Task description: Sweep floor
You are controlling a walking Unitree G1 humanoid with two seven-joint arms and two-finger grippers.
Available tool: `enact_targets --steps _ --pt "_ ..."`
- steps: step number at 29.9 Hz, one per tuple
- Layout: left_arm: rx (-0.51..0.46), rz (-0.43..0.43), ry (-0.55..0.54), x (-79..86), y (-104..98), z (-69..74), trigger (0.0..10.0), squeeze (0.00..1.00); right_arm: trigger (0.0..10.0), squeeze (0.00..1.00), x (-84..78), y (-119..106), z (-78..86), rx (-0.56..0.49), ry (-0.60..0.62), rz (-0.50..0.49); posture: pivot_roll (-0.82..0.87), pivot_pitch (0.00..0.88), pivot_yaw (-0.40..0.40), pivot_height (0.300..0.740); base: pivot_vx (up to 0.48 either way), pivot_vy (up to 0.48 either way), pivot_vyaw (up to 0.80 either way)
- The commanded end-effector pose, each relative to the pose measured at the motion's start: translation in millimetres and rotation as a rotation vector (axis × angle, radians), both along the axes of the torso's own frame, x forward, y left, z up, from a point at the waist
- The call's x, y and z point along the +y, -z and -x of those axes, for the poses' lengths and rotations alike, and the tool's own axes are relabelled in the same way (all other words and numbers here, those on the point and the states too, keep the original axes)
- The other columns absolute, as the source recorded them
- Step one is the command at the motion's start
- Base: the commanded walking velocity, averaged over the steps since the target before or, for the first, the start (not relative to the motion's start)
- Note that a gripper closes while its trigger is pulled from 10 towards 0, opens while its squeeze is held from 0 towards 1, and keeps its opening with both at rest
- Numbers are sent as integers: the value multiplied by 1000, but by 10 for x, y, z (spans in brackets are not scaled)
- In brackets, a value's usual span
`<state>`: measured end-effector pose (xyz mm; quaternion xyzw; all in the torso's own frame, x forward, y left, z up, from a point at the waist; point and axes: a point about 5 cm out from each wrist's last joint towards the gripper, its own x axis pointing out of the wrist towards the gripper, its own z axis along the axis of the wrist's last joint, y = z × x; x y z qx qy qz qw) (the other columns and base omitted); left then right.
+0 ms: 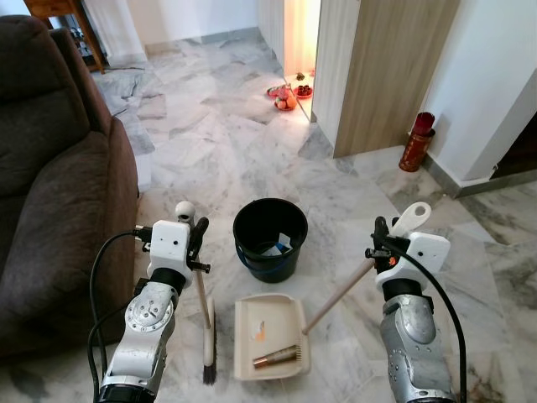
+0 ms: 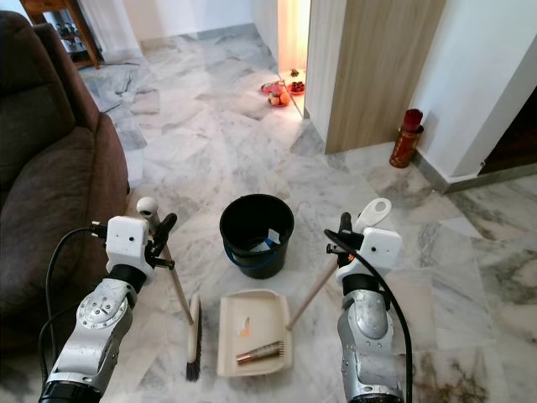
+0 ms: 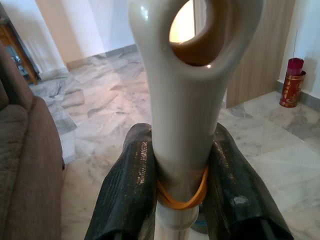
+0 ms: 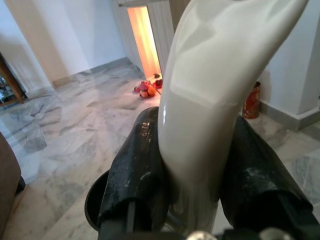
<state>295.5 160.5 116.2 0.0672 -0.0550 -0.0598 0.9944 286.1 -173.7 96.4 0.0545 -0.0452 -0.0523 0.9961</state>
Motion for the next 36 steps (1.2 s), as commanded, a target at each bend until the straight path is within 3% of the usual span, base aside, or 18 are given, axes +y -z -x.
enact_targets --steps 1,22,25,30,36 --pt "-36 -12 -6 38 -60 -6 10000 0 10000 0 51 -201 -14 -78 -31 -8 79 87 53 740 0 0 0" --pt "-32 -30 15 13 -53 -26 10000 0 10000 0 114 -847 251 -162 -136 17 63 97 64 740 0 0 0" --pt "-31 -31 14 17 -53 -30 10000 0 10000 0 165 -1035 324 -189 -162 12 59 99 66 740 0 0 0" --pt "-31 -28 18 9 -47 -32 10000 0 10000 0 180 -1345 306 -276 -143 -13 54 99 68 740 0 0 0" --pt "-36 -25 16 7 -55 -35 10000 0 10000 0 185 -1483 275 -342 -102 -37 62 97 65 740 0 0 0"
